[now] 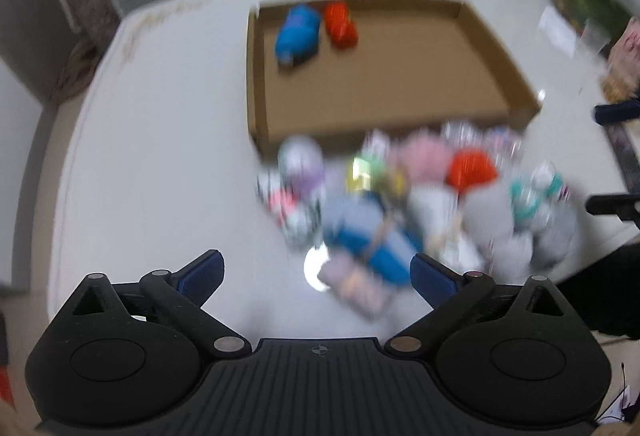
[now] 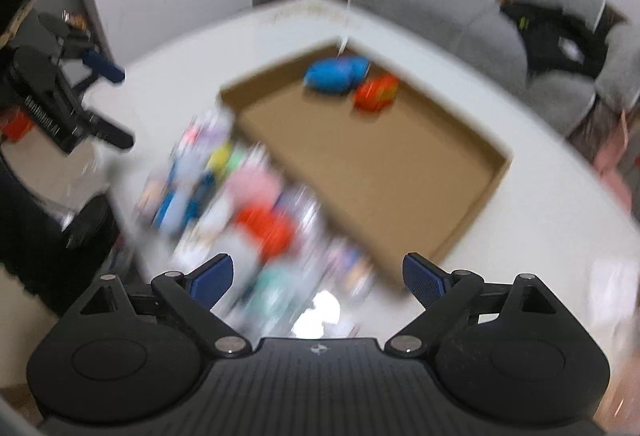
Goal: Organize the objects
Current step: 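Withdraw both tools from the tray back toward the sock pile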
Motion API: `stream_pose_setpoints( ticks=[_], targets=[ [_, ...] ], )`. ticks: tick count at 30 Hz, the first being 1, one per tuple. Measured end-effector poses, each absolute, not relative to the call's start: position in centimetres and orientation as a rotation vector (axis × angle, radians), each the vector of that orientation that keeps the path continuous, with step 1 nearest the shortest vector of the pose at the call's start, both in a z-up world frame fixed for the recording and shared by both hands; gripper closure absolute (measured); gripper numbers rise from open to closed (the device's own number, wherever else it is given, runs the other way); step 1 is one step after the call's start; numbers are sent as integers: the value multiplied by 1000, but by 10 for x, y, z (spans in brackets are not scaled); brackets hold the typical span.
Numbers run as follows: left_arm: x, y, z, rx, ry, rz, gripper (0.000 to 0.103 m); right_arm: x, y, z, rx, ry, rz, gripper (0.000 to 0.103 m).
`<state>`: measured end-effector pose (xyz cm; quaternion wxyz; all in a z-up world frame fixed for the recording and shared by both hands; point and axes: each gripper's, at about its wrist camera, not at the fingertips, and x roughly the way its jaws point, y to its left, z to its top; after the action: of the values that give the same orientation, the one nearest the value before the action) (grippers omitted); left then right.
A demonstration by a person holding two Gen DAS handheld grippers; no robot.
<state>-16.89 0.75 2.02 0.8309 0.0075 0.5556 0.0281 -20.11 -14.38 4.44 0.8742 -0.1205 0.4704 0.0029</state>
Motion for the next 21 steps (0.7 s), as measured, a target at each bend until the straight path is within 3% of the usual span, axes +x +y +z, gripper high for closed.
stream_pose_setpoints(
  ticks=[8,21],
  targets=[
    [-182,2,-19,-44,1175,188,5,-221,-137,-15,-211,1103,-63,17],
    [-172,10,-42,-56,1152,207,7,-200,-143,-40,-176,1160,-70,23]
  ],
)
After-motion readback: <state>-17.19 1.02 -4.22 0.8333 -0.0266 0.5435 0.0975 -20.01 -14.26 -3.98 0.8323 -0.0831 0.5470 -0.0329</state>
